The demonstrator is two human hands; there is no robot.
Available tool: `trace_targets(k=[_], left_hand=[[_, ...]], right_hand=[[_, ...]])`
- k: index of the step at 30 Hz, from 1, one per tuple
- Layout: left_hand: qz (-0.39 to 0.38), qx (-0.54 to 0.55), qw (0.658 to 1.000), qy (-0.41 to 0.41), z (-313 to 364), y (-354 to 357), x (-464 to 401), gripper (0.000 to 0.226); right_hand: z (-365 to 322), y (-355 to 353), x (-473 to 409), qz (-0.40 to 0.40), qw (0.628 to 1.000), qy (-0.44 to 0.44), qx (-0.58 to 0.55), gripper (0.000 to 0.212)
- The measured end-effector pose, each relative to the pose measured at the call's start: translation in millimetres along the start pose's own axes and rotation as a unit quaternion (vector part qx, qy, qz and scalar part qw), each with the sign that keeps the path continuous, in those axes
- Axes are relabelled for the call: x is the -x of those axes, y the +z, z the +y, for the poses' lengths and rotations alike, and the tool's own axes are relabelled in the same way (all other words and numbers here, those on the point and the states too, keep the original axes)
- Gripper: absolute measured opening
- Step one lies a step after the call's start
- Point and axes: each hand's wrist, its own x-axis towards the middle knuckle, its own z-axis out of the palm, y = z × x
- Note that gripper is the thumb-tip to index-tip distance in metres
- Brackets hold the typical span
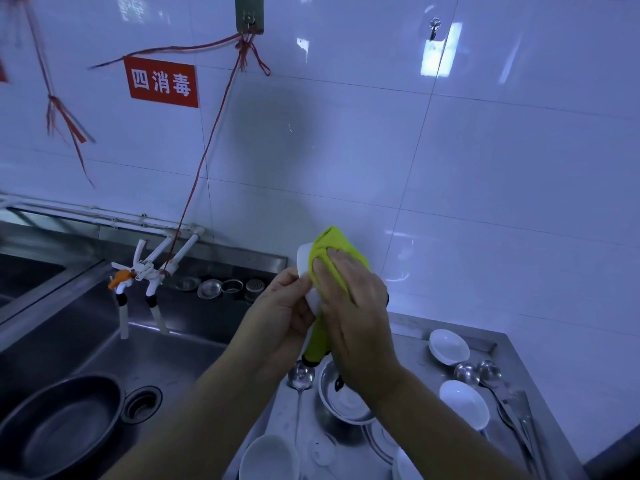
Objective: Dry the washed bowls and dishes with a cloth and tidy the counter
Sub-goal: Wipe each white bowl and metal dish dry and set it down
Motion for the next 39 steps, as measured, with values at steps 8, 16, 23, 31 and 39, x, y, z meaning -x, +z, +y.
trace_targets(k=[8,16,23,31,39], left_hand=[[0.078,0.179,0.980,-0.049,-1,9,3,0.024],[0.092,0.181,0.977,-0.064,-17,14,2,0.022],[0.083,0.191,0.971,-0.116,-14,9,8,0.032],[0.064,0.050,0.995,-0.056,-15,-9,12,0.035],[0.042,-0.254,0.964,0.060,-10,-20,23,0.028]], right_hand=[[23,-8,26,0.058,0.997,0.032,-0.036,0.034],[10,-9,13,0.044,0.997,-0.029,0.053,0.033],[23,-17,32,0.078,0.996,-0.032,0.035,0.027],[24,-22,19,0.074,0.957,0.203,-0.192,0.036],[15,-18,6,-0.024,0.966,0.191,-0.175,0.037]])
